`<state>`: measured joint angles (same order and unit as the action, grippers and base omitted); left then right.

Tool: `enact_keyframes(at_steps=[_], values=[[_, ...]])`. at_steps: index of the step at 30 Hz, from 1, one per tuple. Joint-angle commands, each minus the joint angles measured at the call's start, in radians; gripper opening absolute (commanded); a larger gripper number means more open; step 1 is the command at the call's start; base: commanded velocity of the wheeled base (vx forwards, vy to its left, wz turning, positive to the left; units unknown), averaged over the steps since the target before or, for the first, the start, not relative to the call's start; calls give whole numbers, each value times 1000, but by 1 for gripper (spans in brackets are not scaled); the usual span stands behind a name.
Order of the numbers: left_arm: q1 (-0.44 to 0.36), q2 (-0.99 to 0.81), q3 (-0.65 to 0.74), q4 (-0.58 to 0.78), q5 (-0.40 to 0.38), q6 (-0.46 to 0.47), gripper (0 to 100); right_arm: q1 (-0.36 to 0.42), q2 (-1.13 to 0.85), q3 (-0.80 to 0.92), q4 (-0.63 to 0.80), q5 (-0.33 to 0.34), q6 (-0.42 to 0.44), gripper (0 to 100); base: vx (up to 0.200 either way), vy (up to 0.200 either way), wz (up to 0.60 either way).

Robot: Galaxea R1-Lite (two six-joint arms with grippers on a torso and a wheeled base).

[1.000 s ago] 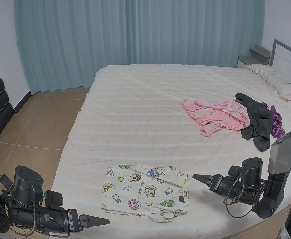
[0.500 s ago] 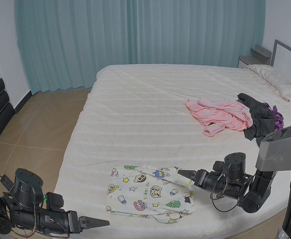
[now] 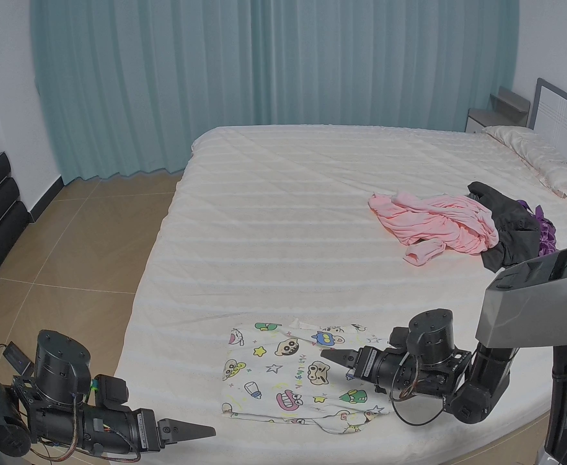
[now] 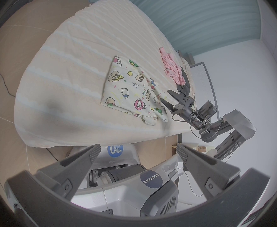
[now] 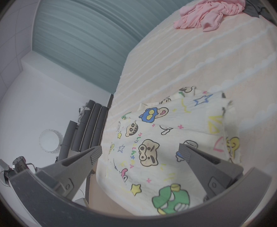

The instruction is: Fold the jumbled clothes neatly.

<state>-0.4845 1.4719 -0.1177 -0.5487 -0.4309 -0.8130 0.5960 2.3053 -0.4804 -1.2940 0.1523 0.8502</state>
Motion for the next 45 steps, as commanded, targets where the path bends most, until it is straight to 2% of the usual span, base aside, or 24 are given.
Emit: enact_keyframes(at_steps=[1, 6, 8, 12, 20, 24, 30, 37, 40, 45], values=[[24, 51, 9, -25, 1, 0, 100, -15, 51, -86, 76, -4, 0, 100, 0, 0, 0], [32, 61, 9, -31, 1, 2, 100, -30, 51, -164, 193, -30, -11, 100, 0, 0, 0], [33, 70, 9, -33, 1, 2, 100, -50, 51, -214, 262, -80, -34, 100, 0, 0, 0], [43, 71, 9, -33, 1, 2, 100, -74, 52, -260, 268, -125, -45, 100, 0, 0, 0], [43, 74, 9, -33, 1, 2, 100, -165, 109, -374, 277, -137, -72, 100, 0, 0, 0], [43, 77, 9, -33, 1, 2, 100, -183, 115, -382, 271, -137, -71, 100, 0, 0, 0], [46, 87, 9, -34, 0, 2, 100, -216, -35, -287, 269, -120, -71, 100, 0, 0, 0], [47, 110, 10, -60, 0, 0, 100, -203, -175, -76, 277, -73, -76, 100, 0, 0, 0], [56, 134, 16, -82, 0, 0, 100, -168, -190, 51, 265, -63, -76, 100, 0, 0, 0], [60, 139, 33, -112, 0, 0, 100, -94, -176, 143, 243, -37, -72, 100, 0, 0, 0]])
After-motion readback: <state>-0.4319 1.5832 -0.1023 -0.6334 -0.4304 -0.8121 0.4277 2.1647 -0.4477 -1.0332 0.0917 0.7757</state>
